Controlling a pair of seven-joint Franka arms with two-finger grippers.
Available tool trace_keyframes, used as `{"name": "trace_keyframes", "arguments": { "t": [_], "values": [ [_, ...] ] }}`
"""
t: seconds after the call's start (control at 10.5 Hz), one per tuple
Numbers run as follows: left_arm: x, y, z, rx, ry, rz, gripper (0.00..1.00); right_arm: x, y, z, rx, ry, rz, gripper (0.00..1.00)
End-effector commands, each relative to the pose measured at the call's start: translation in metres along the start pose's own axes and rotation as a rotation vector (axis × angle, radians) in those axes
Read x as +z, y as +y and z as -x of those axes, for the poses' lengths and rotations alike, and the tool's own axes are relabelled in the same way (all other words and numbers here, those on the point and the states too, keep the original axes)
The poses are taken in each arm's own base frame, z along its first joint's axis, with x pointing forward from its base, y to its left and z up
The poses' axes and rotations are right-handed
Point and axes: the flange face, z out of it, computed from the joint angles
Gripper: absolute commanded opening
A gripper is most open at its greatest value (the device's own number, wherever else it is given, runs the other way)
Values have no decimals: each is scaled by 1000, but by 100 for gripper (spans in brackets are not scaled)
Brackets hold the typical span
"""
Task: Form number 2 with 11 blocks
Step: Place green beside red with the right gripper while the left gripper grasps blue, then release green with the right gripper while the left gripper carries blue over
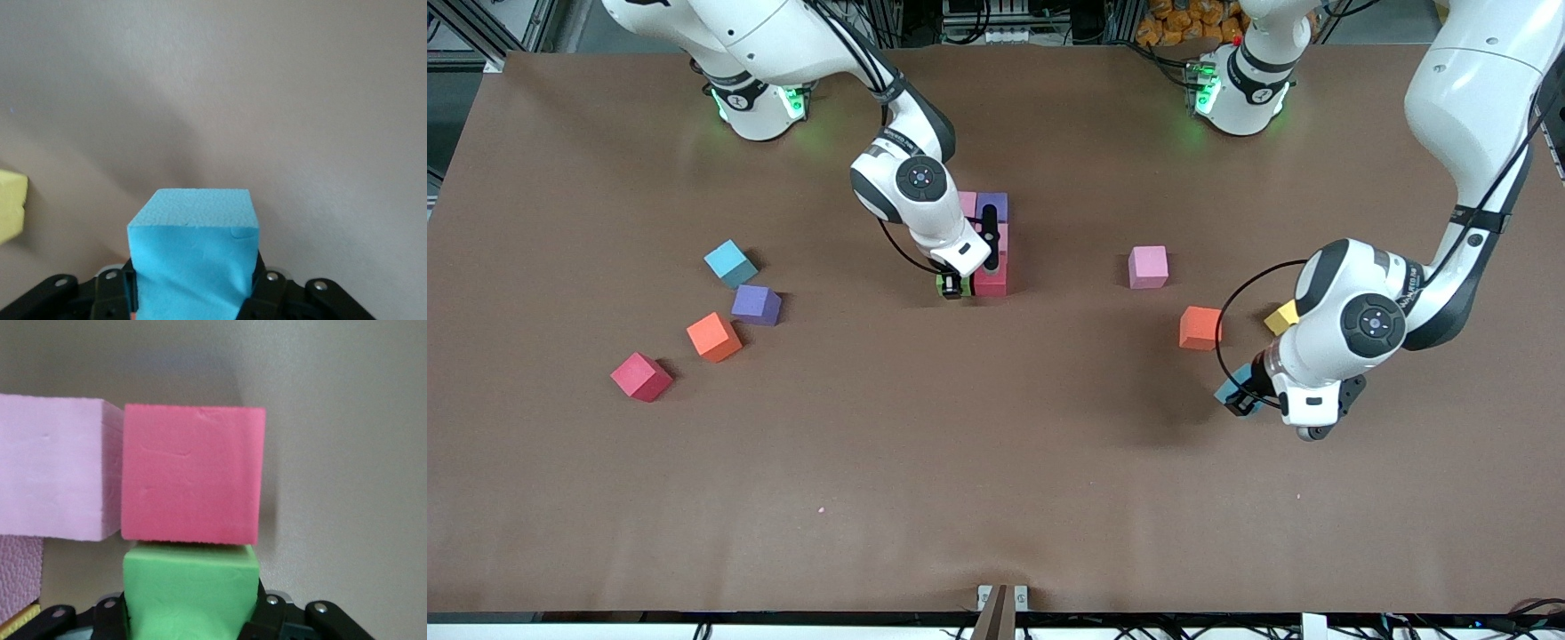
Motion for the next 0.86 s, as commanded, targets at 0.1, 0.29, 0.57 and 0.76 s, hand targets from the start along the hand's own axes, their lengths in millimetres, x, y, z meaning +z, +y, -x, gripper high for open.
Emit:
{"name": "trace_keyframes", "arguments": {
  "t": [0.1,0.29,0.57,0.76],
  "values": [
    [-7,13,28,-69,8,-12,32,2,-1,-11,15,7,2,32],
    [-7,17,35,-99,7,-12,32,4,0,-11,17,6,0,36],
    [-9,25,49,-132,4,-7,32,3,4,-10,19,8,3,100],
    [-11,29,57,-163,3,-3,32,-8,13,-2,30,5,12,100]
  ]
}}
